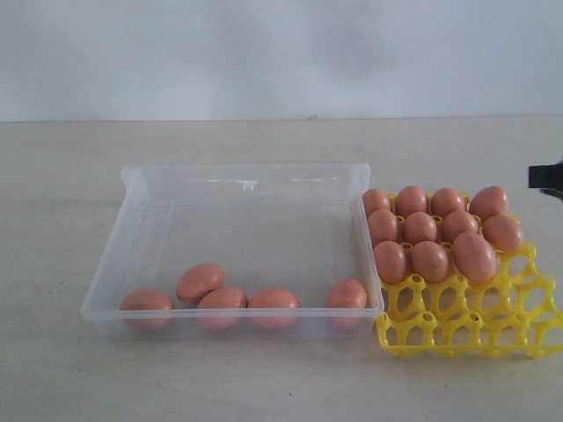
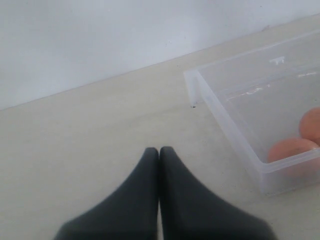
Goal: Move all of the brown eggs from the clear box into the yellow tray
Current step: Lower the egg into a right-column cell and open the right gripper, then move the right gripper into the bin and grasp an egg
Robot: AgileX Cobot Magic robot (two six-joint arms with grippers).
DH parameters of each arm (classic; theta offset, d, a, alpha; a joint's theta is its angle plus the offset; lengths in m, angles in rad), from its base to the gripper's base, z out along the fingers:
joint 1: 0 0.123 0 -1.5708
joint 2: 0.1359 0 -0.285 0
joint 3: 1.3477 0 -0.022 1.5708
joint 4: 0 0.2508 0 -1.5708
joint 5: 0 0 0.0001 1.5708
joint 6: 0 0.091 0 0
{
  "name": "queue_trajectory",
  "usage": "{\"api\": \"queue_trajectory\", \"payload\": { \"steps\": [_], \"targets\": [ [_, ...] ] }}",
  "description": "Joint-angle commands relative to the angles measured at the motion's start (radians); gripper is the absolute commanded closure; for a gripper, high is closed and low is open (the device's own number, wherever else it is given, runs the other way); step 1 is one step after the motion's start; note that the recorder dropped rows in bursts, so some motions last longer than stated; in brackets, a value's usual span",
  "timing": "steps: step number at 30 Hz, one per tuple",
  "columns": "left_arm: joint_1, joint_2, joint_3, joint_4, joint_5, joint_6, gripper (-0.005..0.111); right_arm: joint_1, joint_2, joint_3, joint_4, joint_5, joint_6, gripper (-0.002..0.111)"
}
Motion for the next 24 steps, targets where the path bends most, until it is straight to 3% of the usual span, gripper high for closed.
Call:
{"api": "queue_trajectory", "payload": {
  "steps": [1,6,9,24],
  "targets": [
    [0.001,-0.002,-0.001,-0.008,-0.008,0.0,0.111,0.0,0.008,0.003,0.002,0.223,0.066,0.108],
    [0.001,-0.002,-0.001,-0.008,-0.008,0.0,0.111,0.0,0.111,0.003,0.018,0.382,0.054,0.109],
    [0.001,-0.002,-0.001,-0.008,-0.008,0.0,0.111,0.0,0.211,0.003,0.016,0.188,0.009,0.109],
    [0.001,-0.002,-0.001,-0.008,-0.008,0.0,0.111,0.0,0.348,0.003,0.018,-0.123,-0.117,0.109]
  ]
}}
